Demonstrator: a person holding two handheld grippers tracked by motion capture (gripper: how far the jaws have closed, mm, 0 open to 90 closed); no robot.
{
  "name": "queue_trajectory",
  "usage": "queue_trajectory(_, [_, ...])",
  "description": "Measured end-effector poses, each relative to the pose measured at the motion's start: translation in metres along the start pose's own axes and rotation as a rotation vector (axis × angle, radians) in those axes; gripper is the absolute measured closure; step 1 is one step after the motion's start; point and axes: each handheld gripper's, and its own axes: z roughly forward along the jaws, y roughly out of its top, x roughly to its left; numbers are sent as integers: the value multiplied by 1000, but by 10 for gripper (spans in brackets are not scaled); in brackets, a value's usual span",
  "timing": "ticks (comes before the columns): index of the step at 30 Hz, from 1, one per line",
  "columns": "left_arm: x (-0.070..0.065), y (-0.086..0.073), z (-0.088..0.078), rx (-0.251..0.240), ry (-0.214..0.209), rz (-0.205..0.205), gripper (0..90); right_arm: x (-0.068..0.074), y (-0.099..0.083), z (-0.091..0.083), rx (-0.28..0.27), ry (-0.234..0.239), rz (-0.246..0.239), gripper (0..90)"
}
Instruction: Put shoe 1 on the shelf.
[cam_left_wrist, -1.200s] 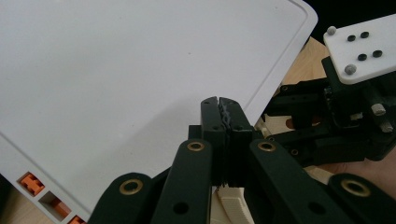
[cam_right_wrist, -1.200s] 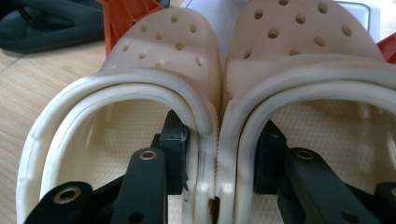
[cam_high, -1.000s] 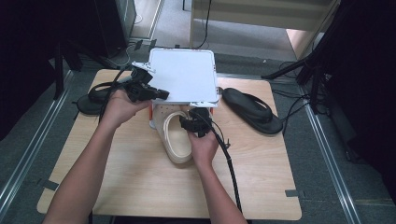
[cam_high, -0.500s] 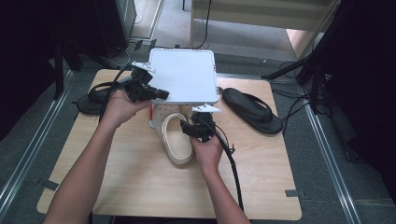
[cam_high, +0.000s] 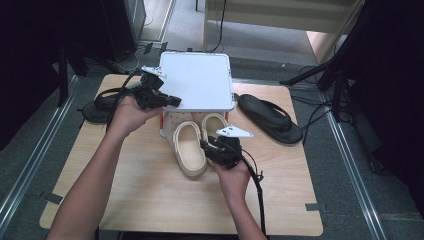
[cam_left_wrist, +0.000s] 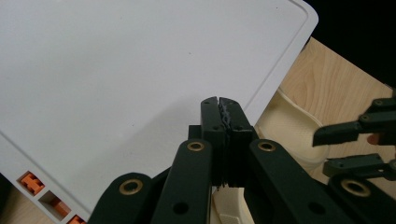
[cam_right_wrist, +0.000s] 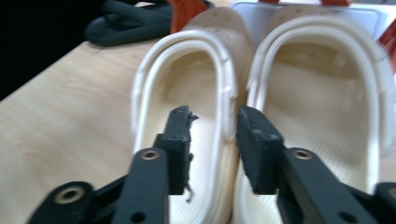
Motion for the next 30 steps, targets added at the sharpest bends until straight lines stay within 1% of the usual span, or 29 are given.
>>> queue_trajectory(1, [0,0,0,3,-1,2,900,1,-2,-2,2,8,4,709])
queue_trajectory(4, [0,0,0,1,0,0,900,5,-10,-10,3,19,-9,779])
queue_trajectory(7, [0,0,0,-1,-1,-2,900,9,-20,-16,15,30,-19,845])
queue_trajectory(10, [0,0,0,0,1,-2,900,12,-31,-20,31,52,-24,899])
queue_trajectory(14, [0,0,0,-1,0,-3,900,17,-46,-24,51,79,-32,900])
queue_trajectory(16, [0,0,0,0,1,-1,900,18,-54,-24,54,92,-27,900])
queue_trajectory(18, [0,0,0,-1,1,-3,900,19,-61,-24,60,84,-30,900])
queue_trajectory(20, [0,0,0,0,-1,-3,900,18,-67,-23,62,90,-21,900])
queue_trajectory(21, [0,0,0,-1,-1,-3,900,18,-70,-22,66,104,-12,900])
queue_trajectory(23, [0,0,0,-1,0,-4,900,18,-75,-20,69,115,-10,900])
queue_trajectory(25, [0,0,0,-1,1,-5,900,18,-78,-16,84,119,-10,900])
queue_trajectory(28, [0,0,0,-2,0,-5,900,20,-81,-11,95,111,-36,900])
queue_trajectory(30, [0,0,0,-2,-1,-5,900,20,-81,-7,101,110,-38,900])
